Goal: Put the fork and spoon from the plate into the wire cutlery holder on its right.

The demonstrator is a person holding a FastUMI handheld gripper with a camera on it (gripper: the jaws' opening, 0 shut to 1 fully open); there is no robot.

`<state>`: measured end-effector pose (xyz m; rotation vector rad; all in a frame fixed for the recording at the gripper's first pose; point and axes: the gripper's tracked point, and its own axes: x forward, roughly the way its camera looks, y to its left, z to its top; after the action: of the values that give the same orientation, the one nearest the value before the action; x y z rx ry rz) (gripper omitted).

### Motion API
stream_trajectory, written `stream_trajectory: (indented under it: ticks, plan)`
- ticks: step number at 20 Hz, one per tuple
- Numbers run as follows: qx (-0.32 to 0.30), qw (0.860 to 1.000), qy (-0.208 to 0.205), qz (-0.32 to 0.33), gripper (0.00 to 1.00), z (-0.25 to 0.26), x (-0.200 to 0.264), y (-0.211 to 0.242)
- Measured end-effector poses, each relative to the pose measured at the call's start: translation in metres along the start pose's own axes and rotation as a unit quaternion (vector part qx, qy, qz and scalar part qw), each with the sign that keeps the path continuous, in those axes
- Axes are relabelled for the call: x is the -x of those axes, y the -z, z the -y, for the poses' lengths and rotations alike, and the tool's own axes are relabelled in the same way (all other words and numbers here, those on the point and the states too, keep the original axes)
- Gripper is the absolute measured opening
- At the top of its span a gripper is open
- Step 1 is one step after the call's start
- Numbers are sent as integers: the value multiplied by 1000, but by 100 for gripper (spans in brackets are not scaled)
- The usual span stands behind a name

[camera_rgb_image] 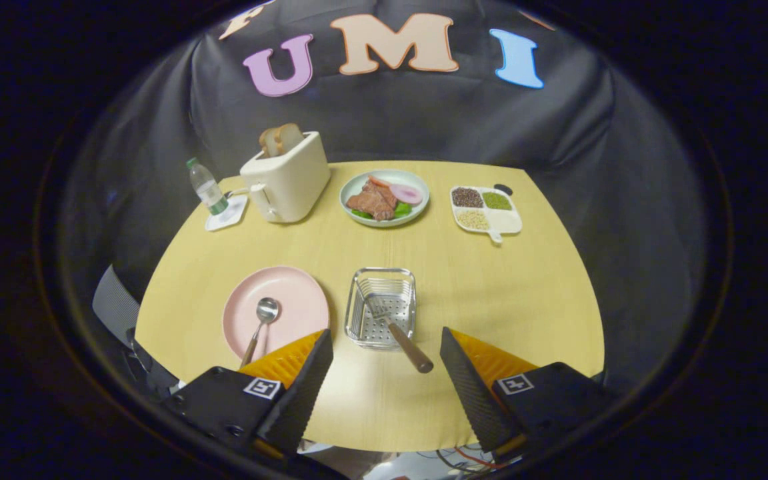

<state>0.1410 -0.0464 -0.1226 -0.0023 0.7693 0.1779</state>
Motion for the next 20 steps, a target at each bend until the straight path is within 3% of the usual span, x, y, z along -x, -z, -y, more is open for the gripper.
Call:
stream_trajectory:
  ticks: [6,13,20]
  plan:
    - [5,995,2,98,100,-31,26,-20]
    - [34,984,-41,168,100,-105,42,-5]
    - [14,984,-58,165,100,-171,15,44]
